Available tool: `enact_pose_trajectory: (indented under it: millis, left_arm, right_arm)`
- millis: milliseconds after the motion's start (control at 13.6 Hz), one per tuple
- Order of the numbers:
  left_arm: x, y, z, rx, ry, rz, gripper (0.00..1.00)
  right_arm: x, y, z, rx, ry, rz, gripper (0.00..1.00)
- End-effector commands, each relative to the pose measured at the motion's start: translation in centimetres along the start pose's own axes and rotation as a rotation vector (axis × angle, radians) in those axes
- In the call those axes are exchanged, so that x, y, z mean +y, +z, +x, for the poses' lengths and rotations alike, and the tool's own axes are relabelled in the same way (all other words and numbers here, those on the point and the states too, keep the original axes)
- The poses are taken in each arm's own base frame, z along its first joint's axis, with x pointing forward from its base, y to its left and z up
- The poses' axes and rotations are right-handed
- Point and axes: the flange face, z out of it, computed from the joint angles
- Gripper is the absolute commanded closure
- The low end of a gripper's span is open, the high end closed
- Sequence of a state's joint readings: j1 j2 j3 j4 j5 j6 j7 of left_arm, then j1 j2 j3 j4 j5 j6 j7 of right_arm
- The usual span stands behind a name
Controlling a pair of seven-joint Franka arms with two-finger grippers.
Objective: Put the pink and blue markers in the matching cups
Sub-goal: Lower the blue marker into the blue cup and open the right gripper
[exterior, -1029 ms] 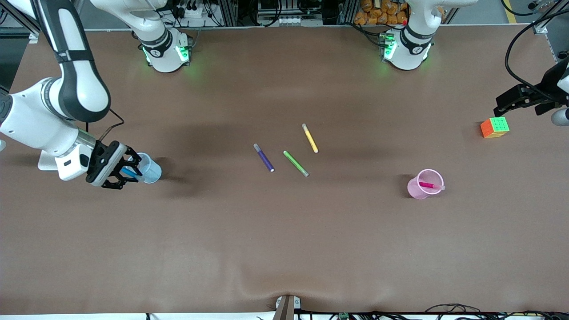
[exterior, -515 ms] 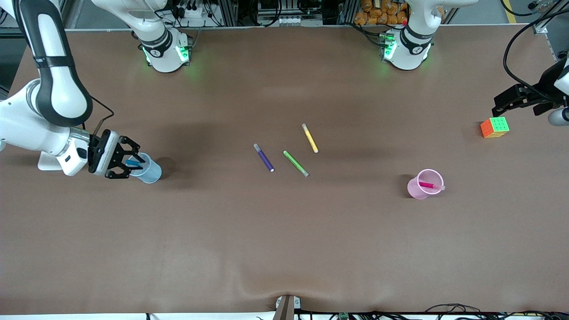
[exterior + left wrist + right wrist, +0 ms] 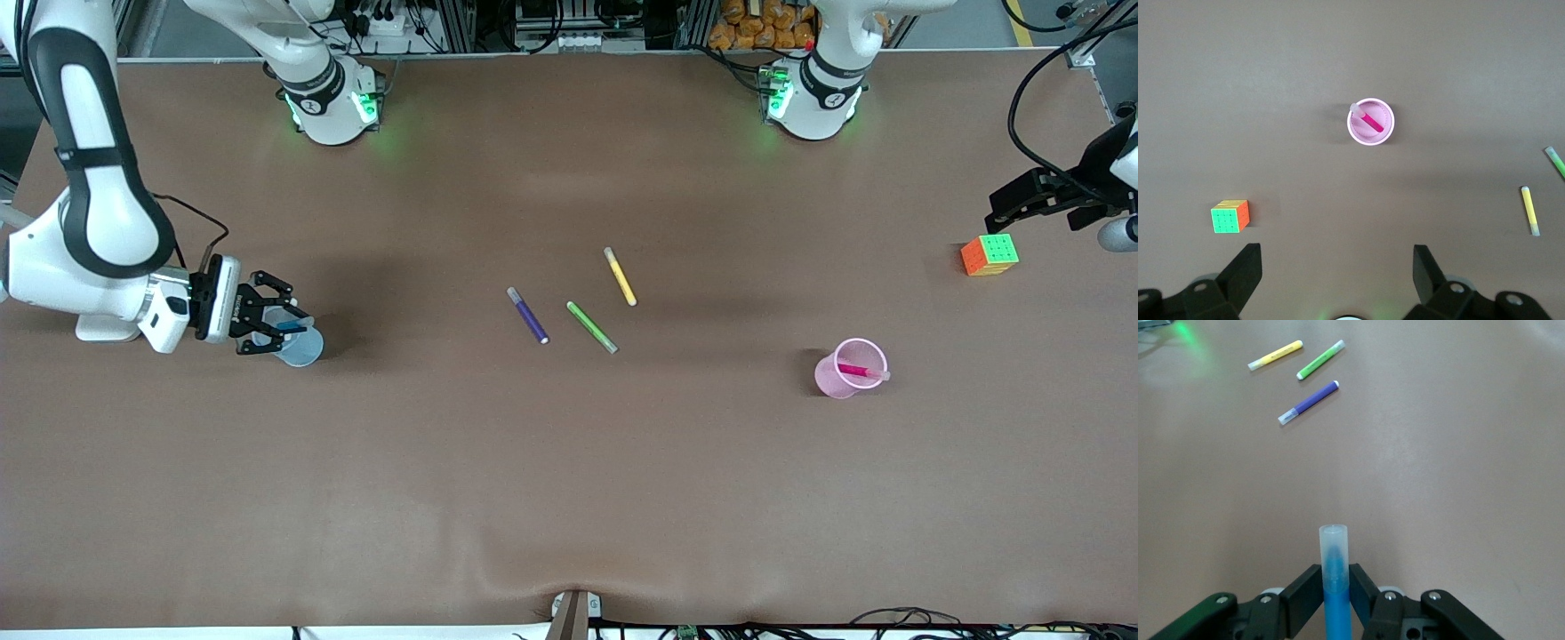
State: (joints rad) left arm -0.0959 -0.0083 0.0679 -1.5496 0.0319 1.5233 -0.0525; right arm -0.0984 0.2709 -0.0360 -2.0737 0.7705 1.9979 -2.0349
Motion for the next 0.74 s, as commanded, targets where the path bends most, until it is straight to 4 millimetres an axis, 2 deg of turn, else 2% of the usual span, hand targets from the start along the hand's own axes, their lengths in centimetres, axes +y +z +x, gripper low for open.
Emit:
enact_pose_trajectory:
  millis: [0,294,662]
  left_arm:
    - [-0.3,-0.3,-0.6,-0.011,0.017,-0.005,0.00]
    - [-0.2,0.0,-0.7,-0.018,0.003,-0.005,0.00]
    - [0.0,0.6,-1.3,-0.033,-0.017,-0.006,0.00]
  right_arm:
    - [1.5,-1.2,-2.0,0.066,-0.056,-0.002,1.00]
    - [2.1,-1.5,-4.2,0.138,-0.113,0.034,1.00]
    - [1.9,-0.3,-5.1,0.235,-0.170,0.101,1.00]
